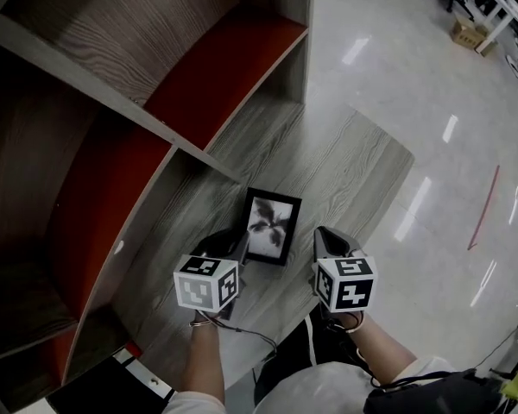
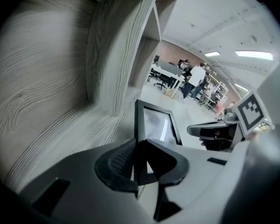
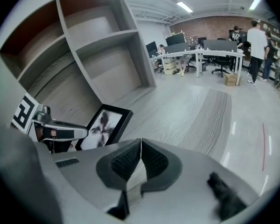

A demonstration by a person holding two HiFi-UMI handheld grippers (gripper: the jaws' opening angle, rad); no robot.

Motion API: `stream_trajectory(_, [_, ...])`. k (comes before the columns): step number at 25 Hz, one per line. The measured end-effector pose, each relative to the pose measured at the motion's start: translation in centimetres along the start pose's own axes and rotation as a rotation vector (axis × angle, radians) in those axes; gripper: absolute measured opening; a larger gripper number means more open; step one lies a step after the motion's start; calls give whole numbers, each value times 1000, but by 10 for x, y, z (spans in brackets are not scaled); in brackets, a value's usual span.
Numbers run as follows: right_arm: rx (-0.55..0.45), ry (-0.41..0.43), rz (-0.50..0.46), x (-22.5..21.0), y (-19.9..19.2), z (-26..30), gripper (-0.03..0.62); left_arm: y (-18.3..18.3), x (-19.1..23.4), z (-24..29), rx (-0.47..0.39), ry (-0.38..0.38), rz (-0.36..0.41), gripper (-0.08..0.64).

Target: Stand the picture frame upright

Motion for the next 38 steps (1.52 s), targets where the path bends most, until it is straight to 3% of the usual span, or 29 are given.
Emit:
stream_trajectory(18, [-94,66,-131,44,32,-44,32,-10,-24,-83,-224,106,-67,75])
stream_trajectory(30, [-146,176,-255,91,67,-68,32,-12,-39,-143,-321,213,-80,75])
stream_trajectory(38, [-165,219,-301,96,88,-71,32,-7,-52,-171,-379,292,-70,75])
Point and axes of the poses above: the fingertips, and each gripper's own axes: z forward along the fingers, x to its left, y out of its top, the point moved 8 cm from there along -z, backward along the fingers, and after that the axes turned 3 degrees about -y, right-handed, at the moved point
